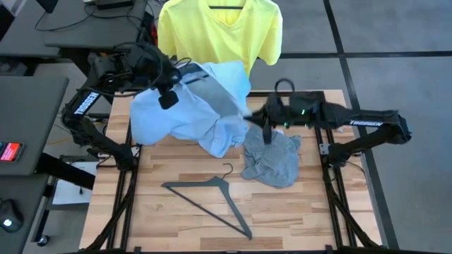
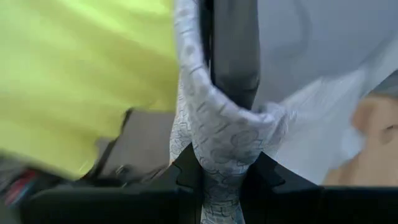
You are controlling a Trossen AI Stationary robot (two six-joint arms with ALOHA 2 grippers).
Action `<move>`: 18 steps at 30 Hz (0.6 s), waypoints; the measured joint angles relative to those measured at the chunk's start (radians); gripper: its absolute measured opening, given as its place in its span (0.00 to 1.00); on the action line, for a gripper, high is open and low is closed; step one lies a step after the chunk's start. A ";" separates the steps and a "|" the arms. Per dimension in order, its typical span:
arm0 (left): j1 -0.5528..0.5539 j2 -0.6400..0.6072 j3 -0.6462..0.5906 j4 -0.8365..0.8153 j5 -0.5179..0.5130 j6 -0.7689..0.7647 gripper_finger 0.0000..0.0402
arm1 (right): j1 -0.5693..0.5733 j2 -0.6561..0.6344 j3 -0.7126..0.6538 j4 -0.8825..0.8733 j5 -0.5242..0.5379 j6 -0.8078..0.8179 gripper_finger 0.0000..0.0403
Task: Hang clothes
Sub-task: Hang the blue polo shirt on the rack
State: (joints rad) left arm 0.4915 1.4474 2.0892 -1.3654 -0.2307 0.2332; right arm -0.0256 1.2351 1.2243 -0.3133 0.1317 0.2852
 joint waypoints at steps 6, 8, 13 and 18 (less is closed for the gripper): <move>0.012 -0.017 -0.001 0.061 0.213 0.038 0.11 | 0.044 0.081 0.006 -0.080 0.005 0.073 0.04; 0.014 -0.016 -0.001 0.059 0.255 0.058 0.11 | 0.036 0.084 0.038 -0.111 -0.014 0.071 0.08; 0.014 -0.016 0.000 0.051 0.311 0.100 0.11 | 0.000 0.071 0.237 -0.257 -0.016 -0.034 0.22; 0.016 -0.023 0.000 0.033 0.349 0.136 0.11 | -0.053 0.077 0.446 -0.426 -0.006 -0.149 0.39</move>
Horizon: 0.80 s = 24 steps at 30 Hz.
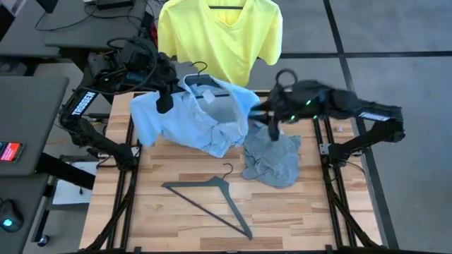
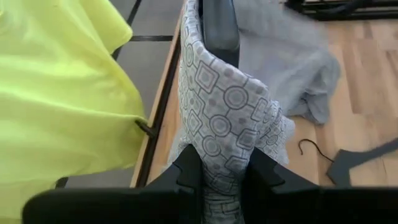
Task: Hang clothes
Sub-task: Hang the blue polo shirt on the rack
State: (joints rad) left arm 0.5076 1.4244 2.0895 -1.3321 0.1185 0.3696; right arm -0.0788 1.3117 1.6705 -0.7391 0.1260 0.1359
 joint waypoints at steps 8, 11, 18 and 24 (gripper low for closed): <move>0.000 -0.001 0.000 0.000 0.145 0.004 0.11 | -0.146 0.045 0.015 -0.011 -0.027 -0.048 0.53; 0.000 -0.001 0.000 0.013 0.164 0.000 0.11 | -0.165 0.106 0.011 0.013 -0.147 -0.070 0.54; 0.000 -0.001 0.000 0.011 0.216 -0.015 0.11 | -0.174 0.203 0.011 0.038 -0.183 -0.234 0.54; 0.000 -0.005 0.000 0.011 0.262 0.000 0.11 | -0.196 0.215 0.011 0.059 -0.185 -0.278 0.49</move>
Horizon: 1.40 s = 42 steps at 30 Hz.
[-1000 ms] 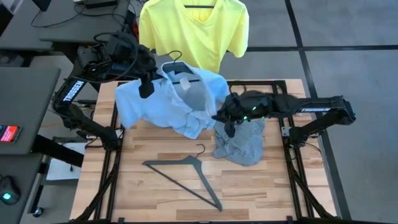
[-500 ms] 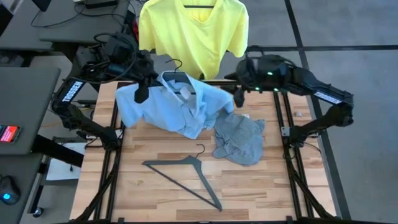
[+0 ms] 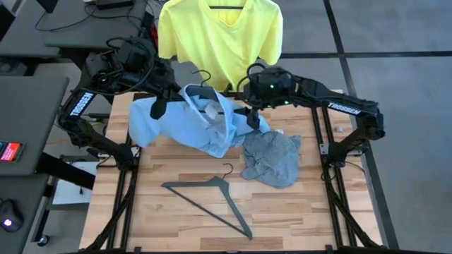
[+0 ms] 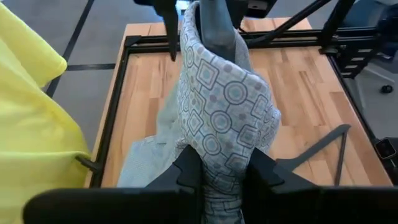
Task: Hang clothes
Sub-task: Hang the blue polo shirt on the rack
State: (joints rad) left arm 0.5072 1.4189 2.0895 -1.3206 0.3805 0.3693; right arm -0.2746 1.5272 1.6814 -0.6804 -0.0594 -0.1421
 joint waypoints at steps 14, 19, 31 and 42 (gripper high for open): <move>0.001 0.021 0.000 0.102 -0.286 -0.059 0.36 | -0.104 0.001 0.000 -0.026 -0.025 0.029 0.08; 0.010 0.021 0.000 0.079 -0.448 0.005 0.51 | -0.173 0.002 -0.001 -0.028 -0.004 0.043 0.08; 0.066 0.020 0.000 0.078 -0.680 -0.025 0.52 | -0.457 0.020 -0.001 0.226 -0.201 0.010 0.08; 0.086 0.021 0.000 0.069 -0.684 -0.113 0.52 | -0.543 0.038 -0.001 0.425 -0.375 0.032 0.08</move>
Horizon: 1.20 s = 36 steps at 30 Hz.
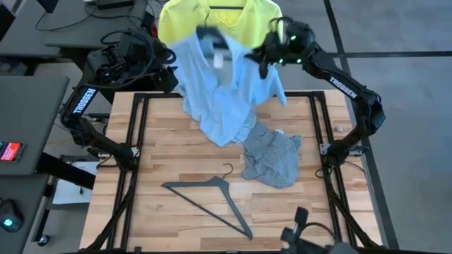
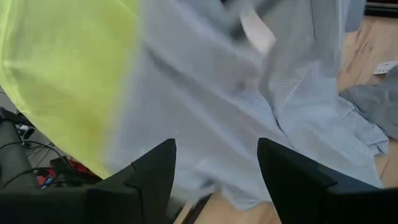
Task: Hang clothes
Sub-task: Hang the blue polo shirt on the rack
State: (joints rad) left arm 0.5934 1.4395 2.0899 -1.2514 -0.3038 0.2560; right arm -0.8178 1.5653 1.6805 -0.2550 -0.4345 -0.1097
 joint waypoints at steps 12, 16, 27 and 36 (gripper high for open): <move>0.000 0.000 0.000 0.001 0.001 -0.044 0.52 | -0.074 0.084 0.002 0.290 0.008 0.140 0.08; 0.000 0.000 0.000 0.001 0.002 -0.044 0.52 | -0.080 0.155 0.055 0.362 0.009 0.183 0.08; 0.000 0.000 0.000 0.000 0.001 -0.042 0.52 | -0.112 0.373 0.369 0.313 0.003 0.200 0.08; 0.001 0.000 0.000 -0.023 0.001 -0.020 0.52 | -0.162 0.382 0.403 0.234 -0.036 0.209 0.08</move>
State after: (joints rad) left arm 0.5941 1.4395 2.0895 -1.2746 -0.3027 0.2363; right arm -0.9796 1.9476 2.0834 -0.0207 -0.4701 0.0989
